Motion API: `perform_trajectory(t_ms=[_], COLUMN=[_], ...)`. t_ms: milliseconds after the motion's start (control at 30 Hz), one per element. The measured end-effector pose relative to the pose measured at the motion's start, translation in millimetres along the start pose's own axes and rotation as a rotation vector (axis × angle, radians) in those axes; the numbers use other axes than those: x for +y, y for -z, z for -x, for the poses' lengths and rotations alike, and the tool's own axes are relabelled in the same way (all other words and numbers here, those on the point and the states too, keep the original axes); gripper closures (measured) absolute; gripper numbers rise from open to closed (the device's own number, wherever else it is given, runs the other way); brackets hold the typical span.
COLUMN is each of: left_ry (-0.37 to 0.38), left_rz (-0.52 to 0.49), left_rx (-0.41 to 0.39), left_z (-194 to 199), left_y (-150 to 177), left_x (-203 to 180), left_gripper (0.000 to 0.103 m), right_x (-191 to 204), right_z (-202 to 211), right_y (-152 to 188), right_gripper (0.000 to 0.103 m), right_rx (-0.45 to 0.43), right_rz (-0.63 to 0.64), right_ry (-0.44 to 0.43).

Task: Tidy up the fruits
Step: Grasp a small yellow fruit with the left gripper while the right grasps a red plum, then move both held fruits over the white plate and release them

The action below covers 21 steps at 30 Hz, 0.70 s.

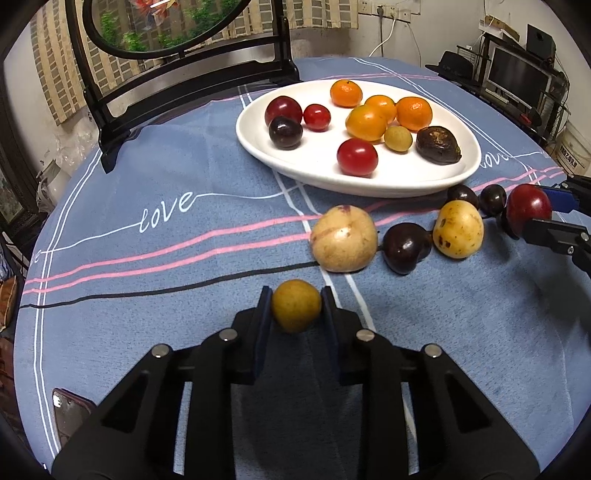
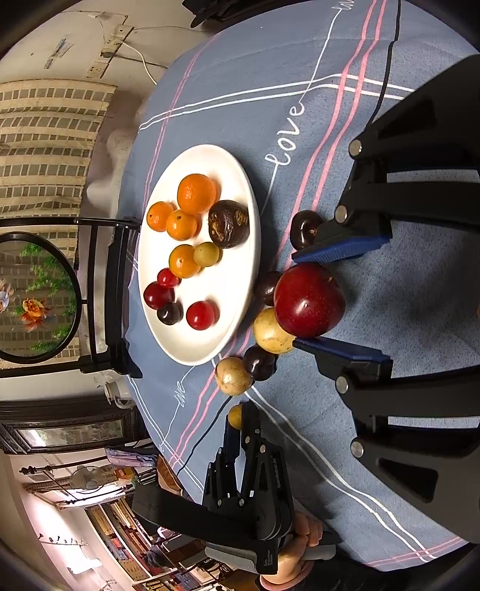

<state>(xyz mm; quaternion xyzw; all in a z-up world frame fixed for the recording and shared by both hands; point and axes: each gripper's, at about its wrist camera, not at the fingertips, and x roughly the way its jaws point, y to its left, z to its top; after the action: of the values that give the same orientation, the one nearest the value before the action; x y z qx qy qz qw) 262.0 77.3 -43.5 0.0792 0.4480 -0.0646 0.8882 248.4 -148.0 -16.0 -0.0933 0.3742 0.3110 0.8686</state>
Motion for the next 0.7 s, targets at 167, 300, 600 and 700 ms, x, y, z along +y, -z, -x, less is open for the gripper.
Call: perform_trajectory(t_ms=[167, 300, 600, 700], left_ry=[-0.005, 0.055, 0.086, 0.058], left_rz=[0.017, 0.077, 0.127, 0.139], left_rx=[-0.019, -0.069, -0.125, -0.107], left_z=[8, 30, 8, -13], left_y=[-2, -15, -94, -108], left_x=[0, 4, -2, -2], left_gripper=[0.076, 0.076, 0.076, 0.076], right_x=[-2, -8, -49, -53], right_z=[2, 16, -30, -45], right_y=[-1, -15, -60, -67], right_gripper=[0.063, 0.063, 0.063, 0.062], right_rx=[-0.006, -0.075, -0.079, -0.065], right_rz=[-0.015, -0.032, -0.127, -0.134], right_ry=[-0.017, -0.023, -0.002, -0.010])
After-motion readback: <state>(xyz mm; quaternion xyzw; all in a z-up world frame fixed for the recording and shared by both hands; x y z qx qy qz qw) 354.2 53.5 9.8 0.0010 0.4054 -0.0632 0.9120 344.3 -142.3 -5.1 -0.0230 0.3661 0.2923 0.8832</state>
